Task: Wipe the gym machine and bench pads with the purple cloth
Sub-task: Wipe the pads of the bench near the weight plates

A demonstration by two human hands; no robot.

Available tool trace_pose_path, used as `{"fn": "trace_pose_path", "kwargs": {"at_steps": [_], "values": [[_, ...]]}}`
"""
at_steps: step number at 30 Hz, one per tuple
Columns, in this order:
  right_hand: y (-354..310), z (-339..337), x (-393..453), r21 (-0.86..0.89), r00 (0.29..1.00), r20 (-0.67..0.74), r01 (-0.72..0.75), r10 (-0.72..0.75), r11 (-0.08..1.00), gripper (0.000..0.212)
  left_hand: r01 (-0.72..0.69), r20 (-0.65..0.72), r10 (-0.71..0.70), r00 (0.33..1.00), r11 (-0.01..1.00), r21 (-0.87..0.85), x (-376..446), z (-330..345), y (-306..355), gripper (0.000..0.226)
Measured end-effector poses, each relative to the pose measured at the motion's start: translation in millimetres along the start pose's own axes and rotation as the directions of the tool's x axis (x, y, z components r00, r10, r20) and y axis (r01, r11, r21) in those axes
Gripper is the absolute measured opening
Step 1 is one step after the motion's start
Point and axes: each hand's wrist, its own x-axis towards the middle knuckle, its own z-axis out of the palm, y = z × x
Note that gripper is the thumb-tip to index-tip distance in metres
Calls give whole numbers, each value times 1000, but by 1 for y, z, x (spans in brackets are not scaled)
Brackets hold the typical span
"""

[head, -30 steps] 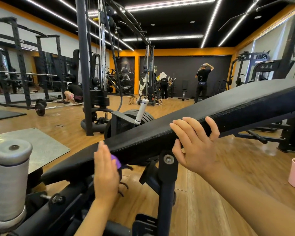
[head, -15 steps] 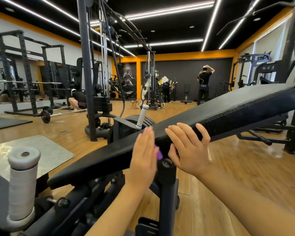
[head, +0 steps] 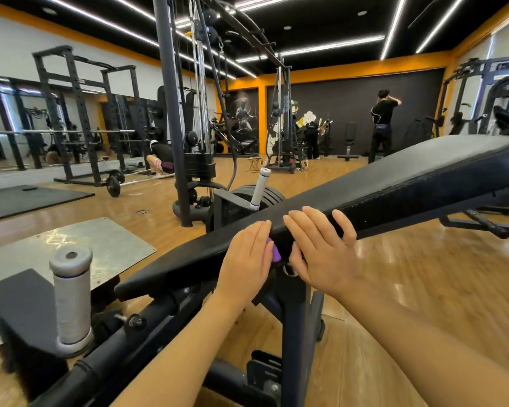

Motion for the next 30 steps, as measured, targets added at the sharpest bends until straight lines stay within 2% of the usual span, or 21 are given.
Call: {"fn": "trace_pose_path", "kwargs": {"at_steps": [5, 8, 13, 18, 22, 25, 30], "values": [[-3, -8, -2, 47, 995, 94, -31, 26, 998, 44, -27, 60, 29, 998, 999, -27, 3, -9, -3, 35], [-9, -25, 0, 79, 964, 258, -89, 66, 993, 46, -28, 117, 30, 993, 999, -22, 12, -22, -4, 35], [-11, -62, 30, 162, 823, 555, -244, 116, 956, 47, -68, 250, 66, 966, 998, -1, 50, -53, -4, 36], [23, -89, 74, 187, 702, 712, -236, 34, 954, 45, -52, 407, 80, 910, 996, -78, 108, -91, 5, 18], [63, -111, 112, 201, 642, 767, -230, -7, 952, 42, -9, 516, 71, 854, 993, -122, 162, -116, 20, 19], [102, -129, 133, 236, 655, 754, -202, -48, 950, 40, 21, 552, 62, 832, 989, -143, 205, -133, 38, 18], [161, -155, 145, 289, 678, 726, -153, -112, 945, 38, 35, 587, 61, 808, 988, -151, 261, -144, 64, 34]]}}
